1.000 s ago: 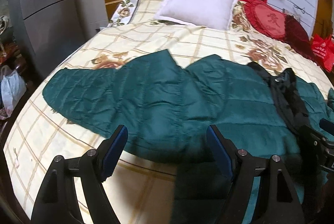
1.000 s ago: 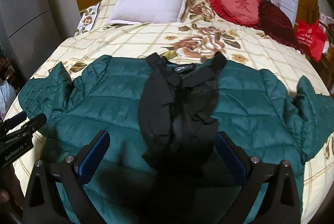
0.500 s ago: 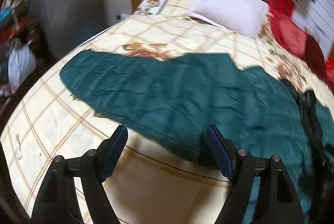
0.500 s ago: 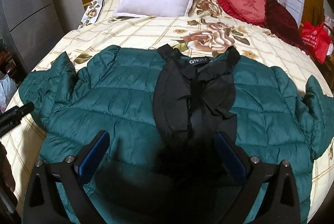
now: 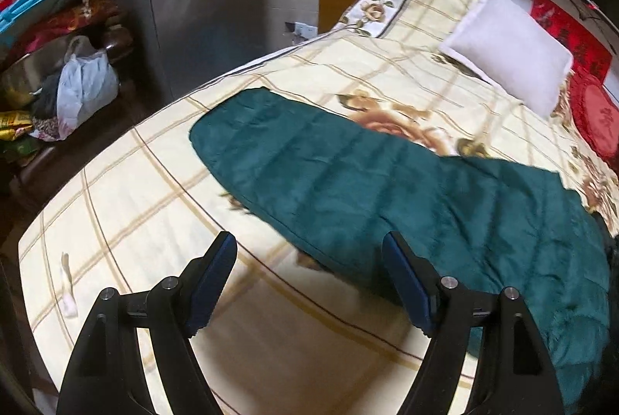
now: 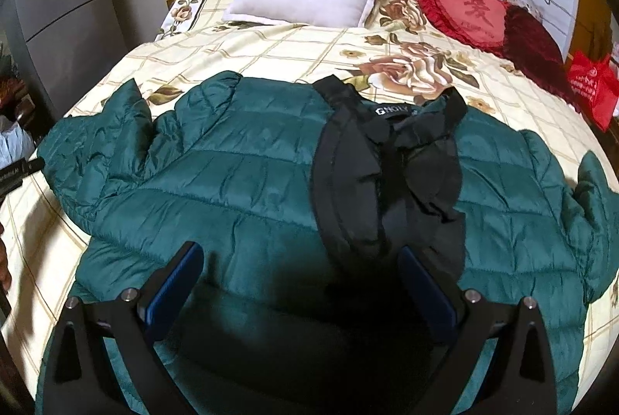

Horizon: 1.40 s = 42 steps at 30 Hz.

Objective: Fold large clothes
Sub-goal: 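Grasp the sleeve nearest the left gripper and lift it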

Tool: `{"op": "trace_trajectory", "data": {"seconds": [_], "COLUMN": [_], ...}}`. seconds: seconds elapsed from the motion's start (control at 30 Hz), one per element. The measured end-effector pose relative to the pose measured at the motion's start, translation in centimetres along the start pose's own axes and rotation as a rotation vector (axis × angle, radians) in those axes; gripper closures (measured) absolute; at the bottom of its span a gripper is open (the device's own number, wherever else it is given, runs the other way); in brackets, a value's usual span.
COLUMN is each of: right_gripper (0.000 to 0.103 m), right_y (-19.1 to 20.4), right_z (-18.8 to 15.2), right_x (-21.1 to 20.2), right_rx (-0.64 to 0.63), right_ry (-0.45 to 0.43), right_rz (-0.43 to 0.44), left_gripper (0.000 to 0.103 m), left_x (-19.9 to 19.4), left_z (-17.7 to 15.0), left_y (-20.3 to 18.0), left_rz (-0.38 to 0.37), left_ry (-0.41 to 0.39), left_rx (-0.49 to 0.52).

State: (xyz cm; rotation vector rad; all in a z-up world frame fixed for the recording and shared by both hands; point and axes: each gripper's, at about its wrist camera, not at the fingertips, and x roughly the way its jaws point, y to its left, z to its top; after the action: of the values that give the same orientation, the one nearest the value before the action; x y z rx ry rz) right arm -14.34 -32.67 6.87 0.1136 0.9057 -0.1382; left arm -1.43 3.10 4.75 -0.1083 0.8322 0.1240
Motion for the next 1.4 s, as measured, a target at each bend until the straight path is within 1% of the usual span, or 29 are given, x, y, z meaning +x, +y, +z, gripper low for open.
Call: {"op": "trace_trajectory", "data": {"seconds": [0.07,0.13,0.23,0.3,0.37,0.43,0.53,0.6,0.63,0.7,0.73,0.77,0.8,0.83,0.9,0.93,0.97,1.0,1.07,1.13,1.2,1.23,1.33,1.37,1.4], "right_gripper": [0.001,0.001,0.001,0.001,0.001,0.001,0.001,0.001,0.001,0.001,0.001,0.000,0.000,0.000,0.000,0.000,0.000,0.000,0.000,0.000,0.000,0.000,0.000,0.000,0.000], "right_y": [0.2,0.3,0.6,0.8,1.1,1.3,1.5,1.6,1.6,1.5,1.5,1.4,1.3,1.1,0.8,0.7,0.6,0.6,0.5,0.5,0.5,0.5,0.2,0.0,-0.3], "right_z": [-0.1,-0.2,-0.4,-0.4,-0.4,-0.5,-0.7,-0.8,-0.8,-1.0,-1.1,-1.1,-1.2,-1.2,-1.3,-1.3,-1.4,-1.4,-1.4,-1.4,-1.4,-1.4,-1.2,-1.1,-1.0], "right_x": [0.2,0.3,0.4,0.5,0.6,0.8,1.0,1.1,1.1,1.2,1.3,1.4,1.5,1.7,1.8,1.9,2.0,2.0,2.1,2.1,2.2,2.2,1.7,1.3,0.9], "right_rx": [-0.001,-0.002,-0.006,-0.012,-0.017,-0.022,-0.030,-0.029,-0.028,-0.022,-0.018,-0.015,-0.009,-0.004,0.010,0.015,0.019,0.021,0.022,0.022,0.023,0.025,0.030,0.034,0.041], "right_ry": [0.006,0.014,0.015,0.014,0.011,0.011,0.008,0.009,0.011,0.005,0.003,0.002,0.003,0.005,0.005,0.004,0.004,0.004,0.003,0.004,0.006,0.005,0.005,0.000,-0.004], "right_rz": [0.006,0.014,0.020,0.018,0.014,0.009,-0.001,-0.001,-0.001,-0.003,-0.004,-0.004,-0.002,0.000,0.005,0.006,0.007,0.008,0.008,0.008,0.010,0.012,0.018,0.010,0.005], "left_gripper": [0.025,0.025,0.025,0.025,0.025,0.025,0.025,0.027,0.027,0.036,0.037,0.042,0.050,0.054,0.068,0.073,0.083,0.089,0.094,0.095,0.096,0.096,0.096,0.096,0.092], "left_x": [0.6,1.3,2.9,3.9,4.9,6.0,7.4,7.9,8.0,8.2,8.3,8.5,8.6,8.6,8.8,8.7,8.5,8.4,7.4,5.4,3.0,1.2,-3.0,-5.1,-6.4], "left_z": [0.8,1.6,2.7,3.2,3.7,4.0,4.2,4.2,4.2,4.4,4.5,4.6,4.7,4.8,4.9,5.0,5.0,5.1,5.3,5.7,6.3,6.6,6.8,6.6,6.5], "left_y": [1.3,3.1,6.2,7.1,7.5,7.6,7.9,8.2,8.3,8.4,8.4,8.4,8.3,8.3,8.2,8.2,8.2,8.2,8.0,7.3,5.9,4.7,1.5,-0.3,-1.5], "left_rz": [-0.002,-0.004,-0.024,-0.023,-0.022,-0.007,0.008,0.003,0.001,-0.012,-0.012,-0.016,-0.021,-0.027,-0.039,-0.041,-0.041,-0.040,-0.048,-0.069,-0.118,-0.169,-0.278,-0.325,-0.355], "left_ry": [0.000,0.001,0.018,0.036,0.050,0.071,0.100,0.098,0.084,0.073,0.069,0.067,0.066,0.065,0.065,0.060,0.049,0.046,0.032,-0.004,-0.040,-0.058,-0.090,-0.112,-0.127], "left_rx": [-0.033,-0.091,-0.224,-0.265,-0.274,-0.277,-0.312,-0.344,-0.352,-0.357,-0.355,-0.351,-0.348,-0.345,-0.340,-0.339,-0.338,-0.339,-0.350,-0.336,-0.296,-0.264,-0.176,-0.122,-0.083]}}
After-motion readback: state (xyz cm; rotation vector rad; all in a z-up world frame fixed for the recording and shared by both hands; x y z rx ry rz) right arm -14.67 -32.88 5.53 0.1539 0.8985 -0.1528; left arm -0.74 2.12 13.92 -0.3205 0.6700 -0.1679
